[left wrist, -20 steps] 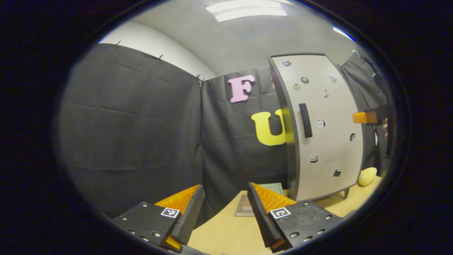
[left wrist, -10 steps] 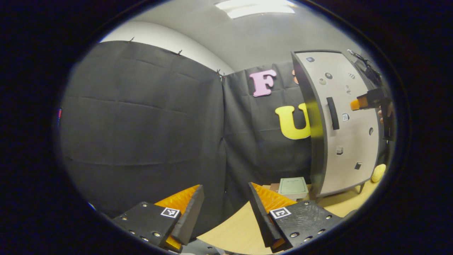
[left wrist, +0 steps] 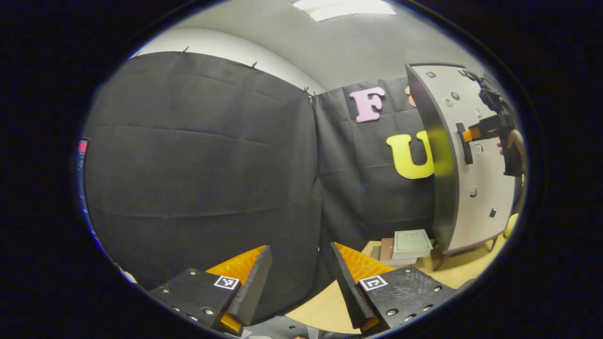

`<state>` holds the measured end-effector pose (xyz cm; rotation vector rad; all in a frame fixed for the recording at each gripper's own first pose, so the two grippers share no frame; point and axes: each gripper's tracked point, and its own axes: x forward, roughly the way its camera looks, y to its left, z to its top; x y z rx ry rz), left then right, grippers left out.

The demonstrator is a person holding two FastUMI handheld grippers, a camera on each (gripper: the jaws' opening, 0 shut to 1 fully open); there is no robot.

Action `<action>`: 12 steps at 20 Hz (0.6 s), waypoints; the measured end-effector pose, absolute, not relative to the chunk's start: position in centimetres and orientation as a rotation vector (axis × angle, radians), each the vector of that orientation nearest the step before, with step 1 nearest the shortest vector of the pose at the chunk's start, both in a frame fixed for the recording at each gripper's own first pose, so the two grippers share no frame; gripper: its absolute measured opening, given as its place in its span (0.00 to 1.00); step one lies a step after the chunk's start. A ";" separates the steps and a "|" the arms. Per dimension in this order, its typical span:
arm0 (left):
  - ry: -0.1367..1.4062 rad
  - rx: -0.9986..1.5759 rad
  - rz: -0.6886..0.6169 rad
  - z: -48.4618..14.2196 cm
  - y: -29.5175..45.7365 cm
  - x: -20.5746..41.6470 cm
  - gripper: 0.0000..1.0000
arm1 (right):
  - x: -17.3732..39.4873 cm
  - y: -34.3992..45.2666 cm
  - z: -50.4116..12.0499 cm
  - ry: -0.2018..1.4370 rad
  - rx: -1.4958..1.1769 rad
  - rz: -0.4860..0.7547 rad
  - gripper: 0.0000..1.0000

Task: Open the cabinet door with the right hand, grasp the bottle in the cabinet with the left hand and place it on the coaster, then close the cabinet door with the right hand.

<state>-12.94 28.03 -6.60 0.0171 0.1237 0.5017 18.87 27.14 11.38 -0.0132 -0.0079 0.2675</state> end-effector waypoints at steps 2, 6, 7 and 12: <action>0.135 0.007 0.511 -7.1 28.7 -13.1 0.74 | 19.8 27.9 11.1 0.010 -0.022 0.257 0.98; 0.137 -0.006 0.522 -7.6 29.6 -13.7 0.77 | 21.4 28.8 10.1 0.061 -0.029 0.239 0.89; 0.136 -0.004 0.521 -7.6 29.8 -14.0 0.77 | 21.8 28.7 9.9 0.073 -0.028 0.227 0.74; 0.137 -0.006 0.512 -7.7 30.4 -14.8 0.77 | 22.1 30.0 8.6 0.140 -0.014 0.263 0.64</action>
